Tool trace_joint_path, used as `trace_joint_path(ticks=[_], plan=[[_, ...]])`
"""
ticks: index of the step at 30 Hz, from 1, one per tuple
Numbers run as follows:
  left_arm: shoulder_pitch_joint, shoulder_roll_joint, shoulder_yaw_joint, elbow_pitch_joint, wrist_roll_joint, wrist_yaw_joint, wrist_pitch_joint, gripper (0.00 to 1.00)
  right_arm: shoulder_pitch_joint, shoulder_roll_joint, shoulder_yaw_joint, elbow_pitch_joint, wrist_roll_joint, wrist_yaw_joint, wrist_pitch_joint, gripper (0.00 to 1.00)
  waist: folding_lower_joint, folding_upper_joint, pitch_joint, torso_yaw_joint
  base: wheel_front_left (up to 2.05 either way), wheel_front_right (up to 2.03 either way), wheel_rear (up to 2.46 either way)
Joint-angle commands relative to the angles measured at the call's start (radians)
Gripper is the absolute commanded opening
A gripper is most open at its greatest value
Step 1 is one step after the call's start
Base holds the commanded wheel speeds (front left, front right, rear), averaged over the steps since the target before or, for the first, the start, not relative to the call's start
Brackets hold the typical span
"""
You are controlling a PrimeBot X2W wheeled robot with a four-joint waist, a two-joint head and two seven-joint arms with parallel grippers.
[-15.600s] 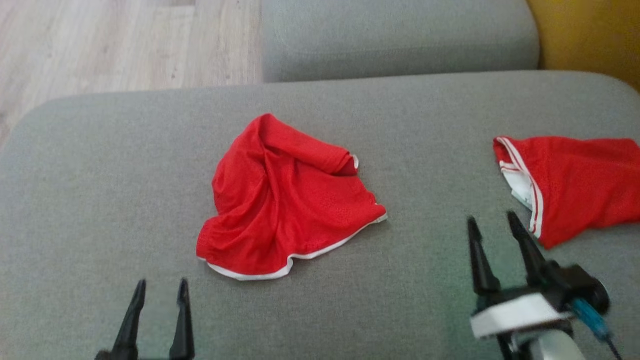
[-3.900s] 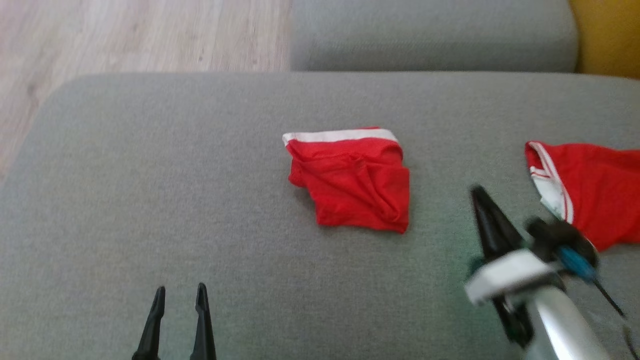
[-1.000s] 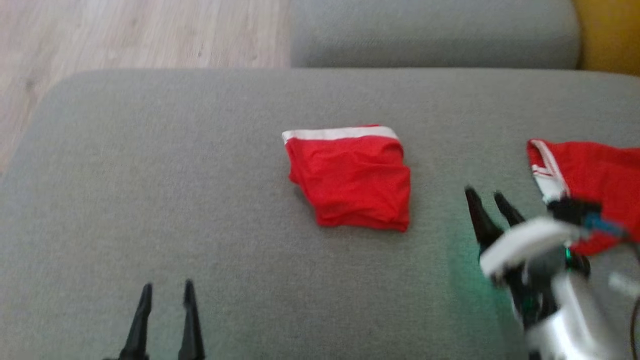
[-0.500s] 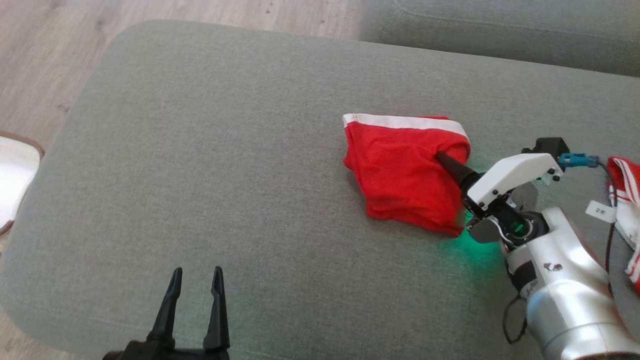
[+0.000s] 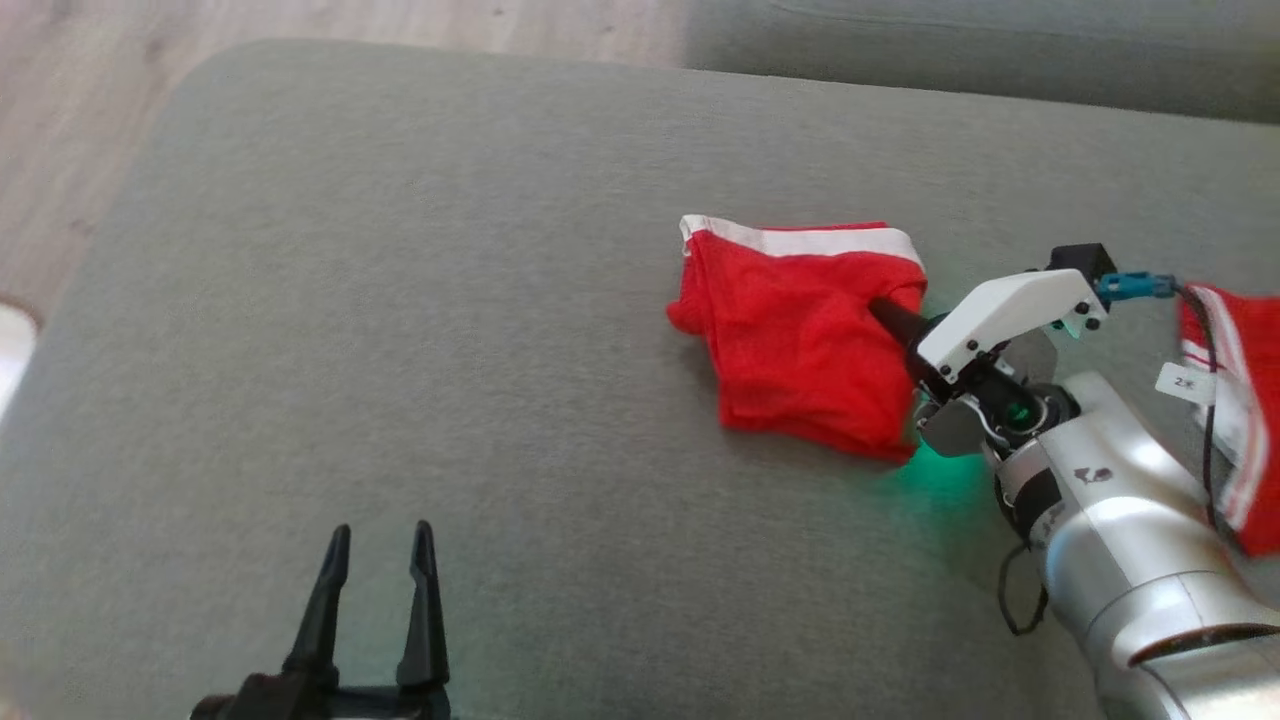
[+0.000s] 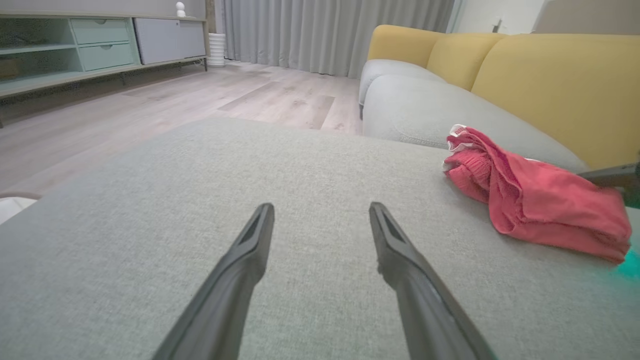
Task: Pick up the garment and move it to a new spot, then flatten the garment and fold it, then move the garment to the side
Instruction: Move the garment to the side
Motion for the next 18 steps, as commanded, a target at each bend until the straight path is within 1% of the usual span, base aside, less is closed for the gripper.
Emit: trace_joint_path(ticks=[1,3,4,9,12,13,18], plan=[[-0.022,-0.005,0.042,-0.036,-0.007,0.004,-0.01,1.0,-0.04,0.009,0.028,-0.018,-0.007,0.007,-0.016,0.0,0.0,0.0,0.003,-0.069,0.0,0.0,0.0],[-0.028,-0.005,0.05,-0.043,-0.005,0.001,-0.01,1.0,-0.059,-0.001,0.044,-0.015,-0.031,0.007,-0.018,0.0,0.0,0.0,0.01,-0.117,0.0,0.0,0.0],[-0.035,-0.005,0.052,-0.046,-0.004,-0.002,-0.01,1.0,-0.071,-0.016,0.052,-0.018,-0.044,0.007,-0.014,0.0,0.0,0.0,0.016,-0.139,0.0,0.0,0.0],[-0.068,-0.005,0.053,-0.051,0.012,-0.018,-0.01,1.0,-0.159,-0.122,0.08,-0.061,-0.104,0.007,0.01,0.0,0.0,0.0,0.053,-0.235,0.0,0.0,0.0],[-0.085,-0.005,0.054,-0.047,0.02,-0.028,-0.01,1.0,-0.211,-0.182,0.084,-0.078,-0.132,0.007,0.034,0.0,0.0,0.0,0.072,-0.262,0.0,0.0,0.0],[-0.085,-0.005,0.054,-0.047,0.02,-0.028,-0.01,1.0,-0.211,-0.182,0.084,-0.078,-0.132,0.007,0.034,0.0,0.0,0.0,0.072,-0.262,0.0,0.0,0.0],[-0.1,-0.005,0.056,-0.046,0.026,-0.033,-0.01,1.0,-0.239,-0.265,0.092,-0.093,-0.172,0.007,0.099,0.0,0.0,0.0,0.095,-0.269,0.0,0.0,0.0]])
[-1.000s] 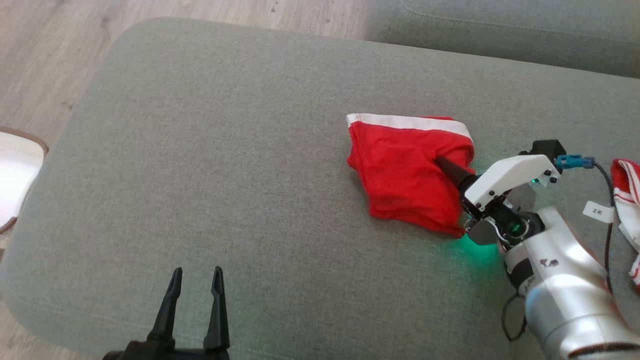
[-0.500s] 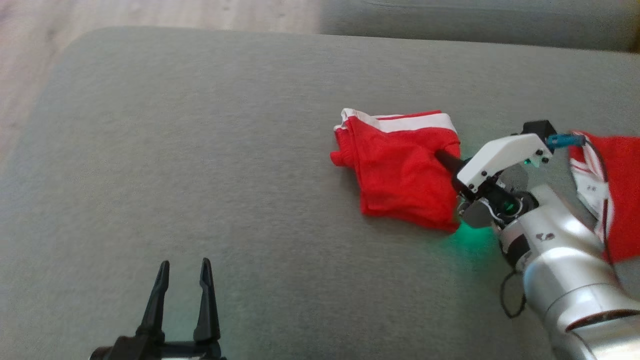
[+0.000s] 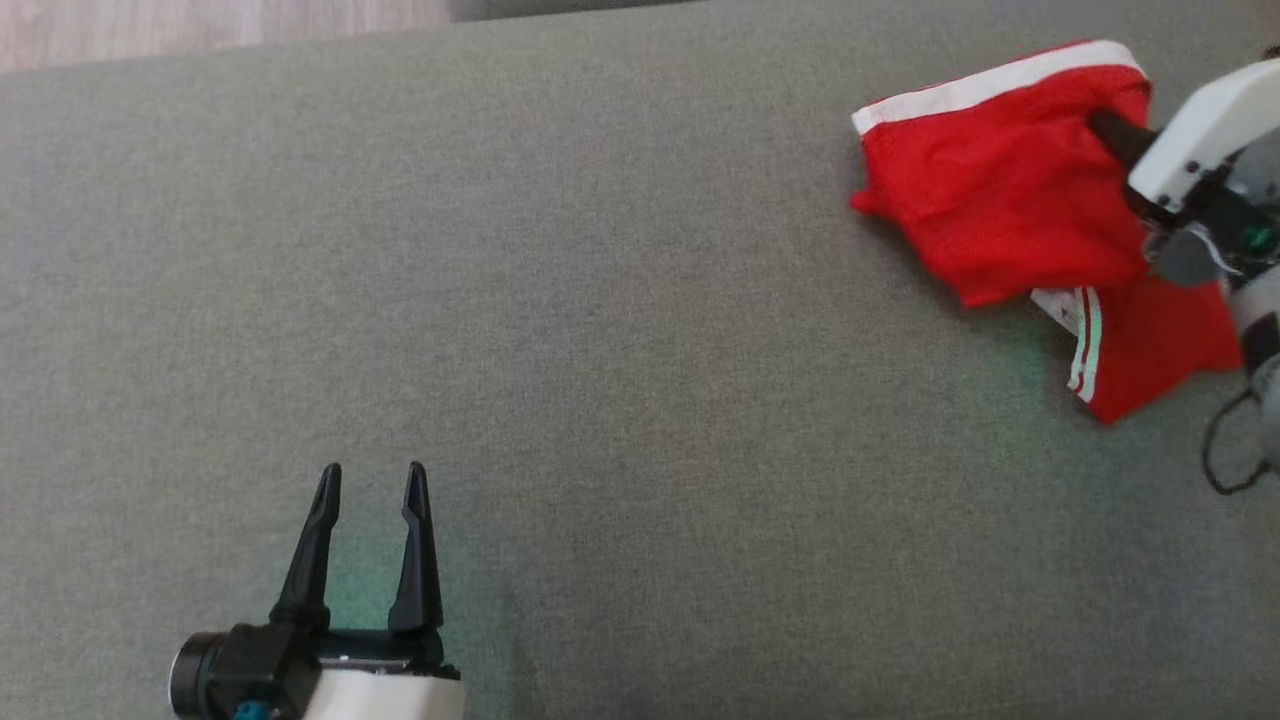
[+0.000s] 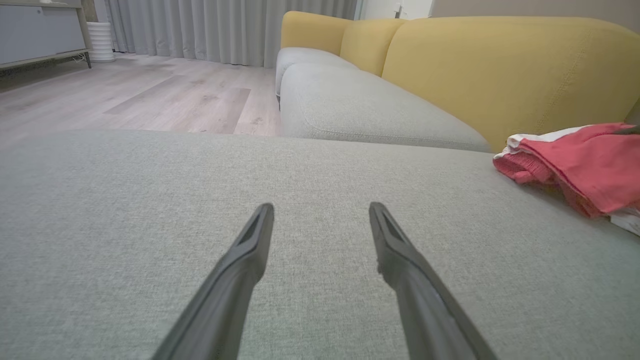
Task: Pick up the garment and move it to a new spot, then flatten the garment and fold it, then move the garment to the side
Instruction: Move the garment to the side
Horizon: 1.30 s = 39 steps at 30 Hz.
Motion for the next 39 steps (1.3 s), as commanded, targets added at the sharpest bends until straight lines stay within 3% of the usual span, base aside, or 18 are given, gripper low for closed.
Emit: trace_joint_path(ticks=[1,12,16,19,20,30,35,39], plan=[[-0.021,-0.005,0.033,-0.029,0.008,-0.005,-0.01,1.0,-0.012,-0.012,0.011,-0.037,-0.007,0.007,0.003,0.0,-0.0002,0.0,0.009,0.0,0.0,0.0,0.0],[-0.009,-0.005,0.069,-0.038,0.021,-0.008,-0.01,1.0,0.05,-0.169,-0.068,-0.012,-0.062,0.007,0.019,0.0,-0.0002,0.0,0.025,0.018,0.0,0.0,0.0],[-0.011,-0.005,0.065,-0.035,0.024,-0.011,-0.01,1.0,0.054,-0.198,-0.067,0.043,-0.157,0.007,-0.031,0.0,-0.0002,0.0,0.03,0.021,0.0,0.0,0.0],[-0.021,-0.005,0.057,-0.032,0.024,-0.014,-0.01,1.0,0.05,-0.215,-0.029,0.092,-0.274,0.007,-0.104,0.56,-0.0002,0.0,0.035,0.029,0.0,0.0,0.0],[-0.025,-0.005,0.055,-0.031,0.023,-0.015,-0.01,1.0,0.047,-0.226,-0.015,0.106,-0.32,0.007,-0.138,1.0,-0.0002,0.0,0.037,0.034,0.0,0.0,0.0],[-0.001,-0.005,0.064,-0.019,0.003,-0.003,-0.01,1.0,0.001,-0.273,-0.006,0.155,-0.701,0.007,-0.47,1.0,-0.0002,0.0,-0.019,0.055,0.0,0.0,0.0],[0.042,-0.005,0.078,-0.02,-0.011,0.014,-0.01,1.0,0.044,-0.172,-0.086,0.102,-0.757,0.007,-0.64,1.0,-0.0002,0.0,-0.101,0.045,0.0,0.0,0.0],[0.076,-0.005,0.092,-0.016,-0.02,0.028,-0.01,1.0,0.166,-0.087,-0.122,-0.013,-0.781,0.007,-0.718,1.0,-0.0002,0.0,-0.161,0.041,0.0,0.0,0.0]])
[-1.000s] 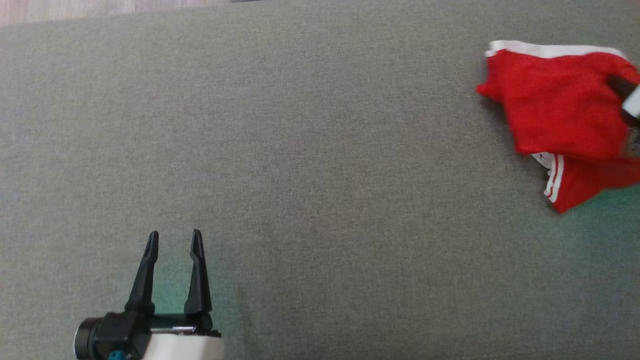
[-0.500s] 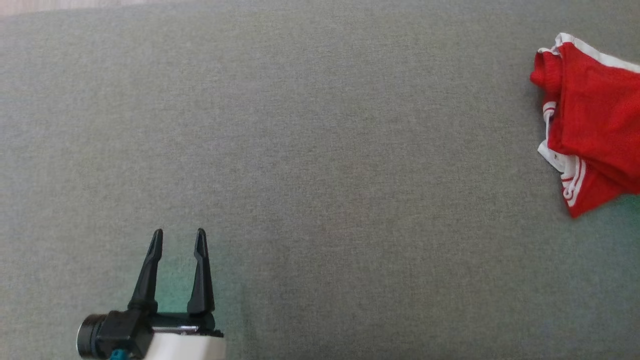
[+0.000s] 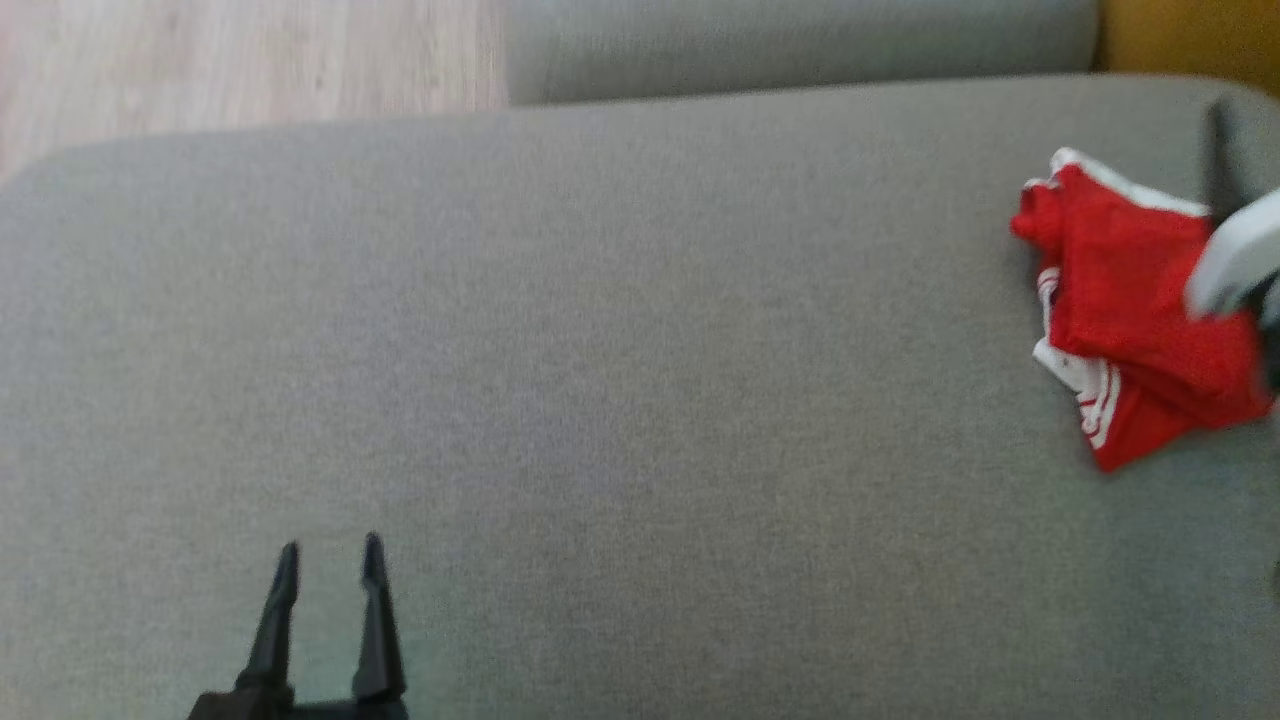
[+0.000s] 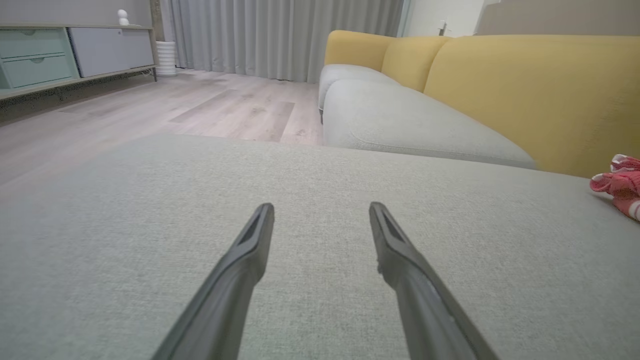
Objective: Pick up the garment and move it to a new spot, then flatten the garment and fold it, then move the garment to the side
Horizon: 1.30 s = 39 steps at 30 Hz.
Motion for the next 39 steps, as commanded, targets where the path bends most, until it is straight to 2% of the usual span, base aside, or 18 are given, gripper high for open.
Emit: trace_joint_path(ticks=[1,6,10,12,16,24,31,39], plan=[[-0.021,-0.004,0.039,-0.025,-0.005,0.011,-0.01,1.0,0.045,-0.005,0.002,-0.043,-0.006,0.007,-0.016,1.0,0.0002,0.0,-0.039,-0.004,0.0,0.0,0.0],[0.0,-0.004,0.058,-0.013,-0.003,0.016,-0.01,1.0,0.354,0.087,-0.067,-0.368,-0.05,0.007,-0.036,1.0,0.0002,0.0,-0.083,0.006,0.0,0.0,0.0],[0.013,-0.004,0.073,0.008,0.012,0.019,-0.01,1.0,0.632,0.184,-0.138,-0.648,-0.103,0.007,-0.039,1.0,0.0002,0.0,-0.099,0.023,0.0,0.0,0.0],[0.017,-0.004,0.075,0.031,0.019,0.009,-0.01,1.0,0.754,0.252,-0.143,-0.754,-0.112,0.007,-0.04,1.0,0.0002,0.0,-0.104,0.036,0.0,0.0,0.0],[0.016,-0.004,0.082,0.054,0.023,-0.007,-0.01,1.0,0.912,0.318,-0.151,-0.912,-0.136,0.007,-0.04,1.0,0.0002,0.0,-0.105,0.053,0.0,0.0,0.0],[0.021,-0.004,0.056,0.086,0.008,-0.069,-0.01,1.0,1.011,0.342,-0.132,-0.992,-0.116,0.007,-0.04,1.0,0.0002,0.0,-0.118,0.06,0.0,0.0,0.0],[0.019,-0.004,0.044,0.109,0.017,-0.096,-0.01,1.0,1.004,0.342,-0.142,-1.003,-0.087,0.007,-0.04,1.0,0.0002,0.0,-0.127,0.052,0.0,0.0,0.0],[0.02,-0.004,0.047,0.116,0.024,-0.104,-0.01,1.0,1.008,0.342,-0.144,-1.002,-0.074,0.007,-0.04,1.0,0.0002,0.0,-0.132,0.044,0.0,0.0,0.0]])
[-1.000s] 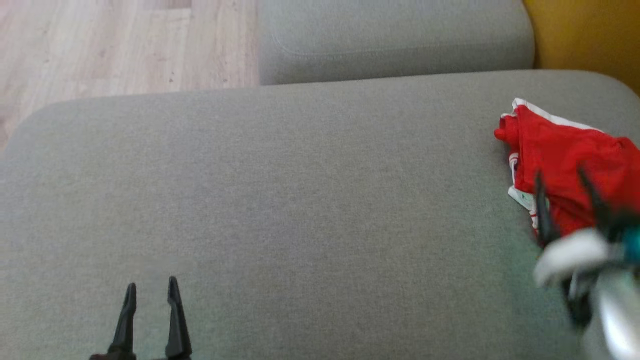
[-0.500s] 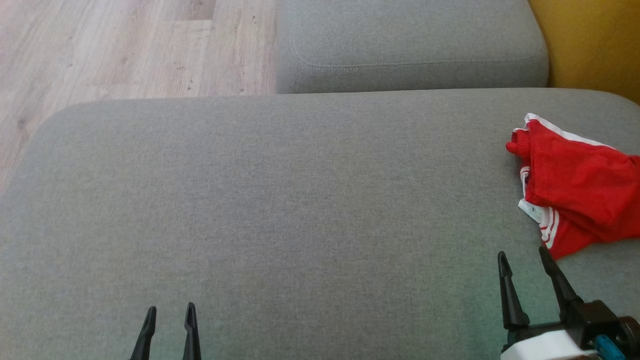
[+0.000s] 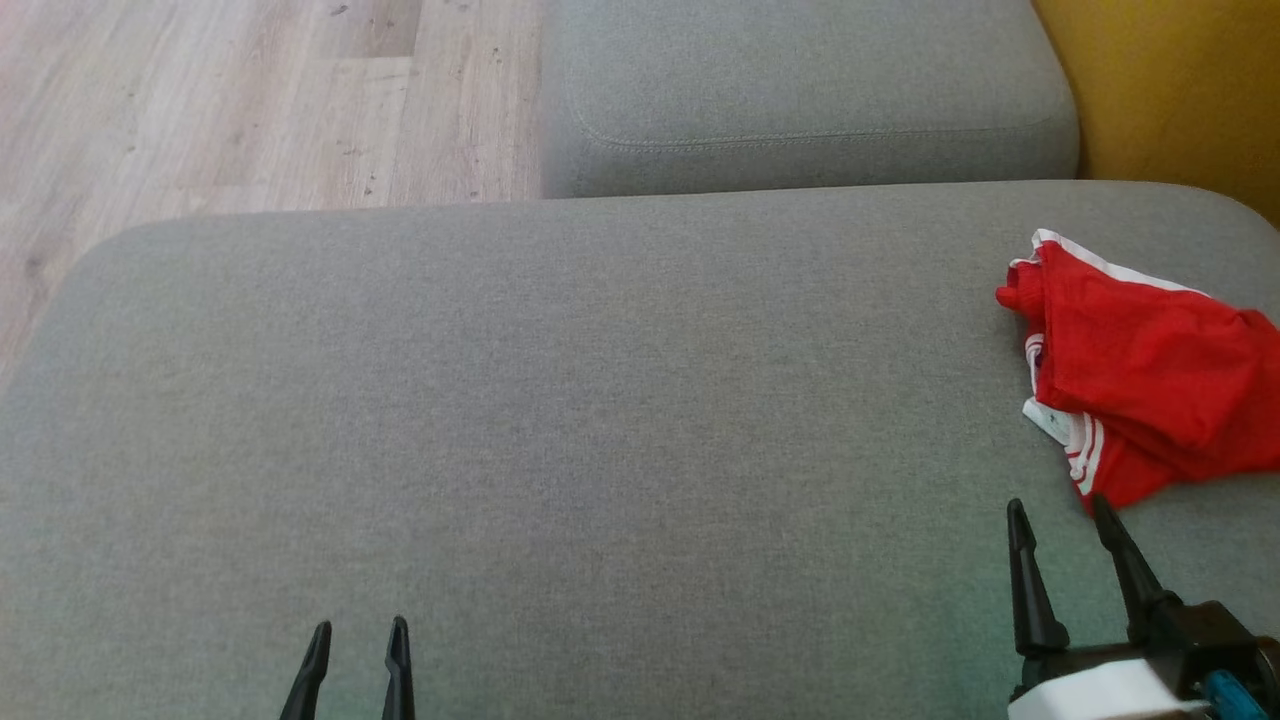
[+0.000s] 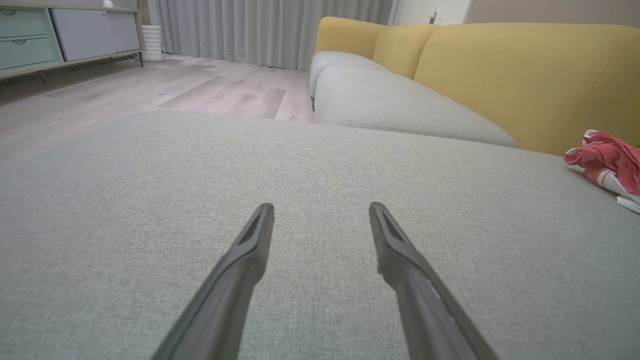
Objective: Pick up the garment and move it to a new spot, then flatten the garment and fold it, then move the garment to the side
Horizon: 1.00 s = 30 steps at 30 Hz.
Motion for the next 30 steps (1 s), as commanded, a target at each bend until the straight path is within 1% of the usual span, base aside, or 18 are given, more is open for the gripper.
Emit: trace_joint_path(ticks=[1,2,3,7,30], plan=[[-0.03,-0.004,0.031,-0.025,0.003,-0.004,-0.01,1.0,-0.026,-0.007,0.022,-0.035,0.006,0.007,-0.014,1.0,0.0,0.0,-0.001,-0.002,0.0,0.0,0.0],[-0.026,-0.004,0.029,-0.016,-0.011,-0.005,-0.01,1.0,-0.026,-0.007,0.022,-0.034,0.008,0.007,-0.014,1.0,0.0,0.0,-0.001,-0.003,0.0,0.0,0.0],[0.0,0.0,-0.001,0.011,-0.012,0.0,0.0,0.0,0.0,0.0,0.001,0.004,0.002,0.0,0.0,0.0,0.0,0.0,-0.001,-0.003,0.0,0.0,0.0],[0.0,-0.001,-0.004,0.034,-0.026,-0.001,0.007,0.0,0.003,0.0,0.005,0.027,0.017,0.0,0.002,0.0,0.0,0.0,-0.001,-0.004,0.0,0.0,0.0],[-0.068,0.006,0.025,0.039,-0.295,-0.008,0.067,0.0,-0.05,-0.013,0.004,0.042,0.326,0.001,0.059,0.0,0.0,0.0,0.006,-0.009,0.0,0.0,0.0]])
